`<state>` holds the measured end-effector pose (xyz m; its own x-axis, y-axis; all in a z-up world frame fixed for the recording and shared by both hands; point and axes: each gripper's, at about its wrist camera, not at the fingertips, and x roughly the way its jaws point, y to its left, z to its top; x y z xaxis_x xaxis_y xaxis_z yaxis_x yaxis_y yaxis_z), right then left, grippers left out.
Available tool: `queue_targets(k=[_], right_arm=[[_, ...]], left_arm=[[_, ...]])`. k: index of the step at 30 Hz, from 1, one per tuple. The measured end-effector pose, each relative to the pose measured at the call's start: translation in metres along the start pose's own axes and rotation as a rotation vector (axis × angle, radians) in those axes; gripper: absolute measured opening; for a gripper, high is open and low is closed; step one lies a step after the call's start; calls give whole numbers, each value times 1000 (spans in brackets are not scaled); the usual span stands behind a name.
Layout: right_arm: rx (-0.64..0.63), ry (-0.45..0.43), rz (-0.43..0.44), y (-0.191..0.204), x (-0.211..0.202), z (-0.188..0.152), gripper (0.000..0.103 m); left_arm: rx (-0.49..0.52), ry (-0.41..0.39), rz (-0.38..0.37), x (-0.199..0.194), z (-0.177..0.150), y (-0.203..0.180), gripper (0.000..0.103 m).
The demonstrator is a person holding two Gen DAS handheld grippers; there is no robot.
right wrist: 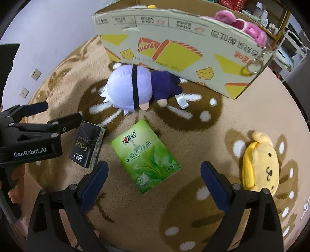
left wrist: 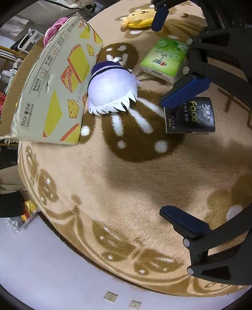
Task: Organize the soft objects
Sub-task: 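Move both tools back toward the purple doll and green tissue box, then grasp black Face pack with left tool while right tool grasps green tissue box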
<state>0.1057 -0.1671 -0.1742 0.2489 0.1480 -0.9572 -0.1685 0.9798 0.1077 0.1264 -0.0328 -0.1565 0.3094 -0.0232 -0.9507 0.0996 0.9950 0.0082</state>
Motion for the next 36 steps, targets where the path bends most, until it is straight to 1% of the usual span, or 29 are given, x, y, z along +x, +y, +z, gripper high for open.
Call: queue_targets(k=[2, 7, 11, 14, 17, 19, 20, 21, 23, 24, 27, 32, 36], right_arm=[[1, 7, -2, 0, 4, 1, 100], [3, 13, 3, -1, 13, 3, 100], [3, 11, 6, -2, 18, 4, 100], [-20, 12, -1, 1, 21, 5, 100], [-36, 24, -3, 4, 24, 5, 100], [-48, 30, -5, 6, 26, 4, 98], [-55, 33, -7, 8, 26, 4, 92], [-58, 38, -8, 9, 27, 4, 89], [-61, 52, -7, 11, 30, 5, 85], [-62, 60, -8, 11, 31, 4, 84], [-66, 65, -25, 13, 33, 4, 77], [-61, 71, -26, 12, 35, 1, 74], [-50, 74, -30, 6, 35, 0, 73]], left_arm=[[1, 9, -19, 5, 2, -2, 100], [34, 17, -37, 13, 5, -13, 100], [73, 28, -17, 22, 6, -24, 100], [82, 42, -51, 27, 8, -29, 99], [99, 40, -54, 30, 8, -34, 98], [106, 52, -60, 33, 8, -37, 90], [106, 62, -64, 34, 7, -40, 84], [104, 73, -69, 35, 6, -41, 81], [99, 81, -74, 38, 5, -43, 81], [101, 80, -75, 37, 4, -44, 79], [102, 87, -72, 38, 3, -44, 76], [83, 92, -89, 40, 2, -38, 72], [81, 94, -85, 39, -2, -32, 66]])
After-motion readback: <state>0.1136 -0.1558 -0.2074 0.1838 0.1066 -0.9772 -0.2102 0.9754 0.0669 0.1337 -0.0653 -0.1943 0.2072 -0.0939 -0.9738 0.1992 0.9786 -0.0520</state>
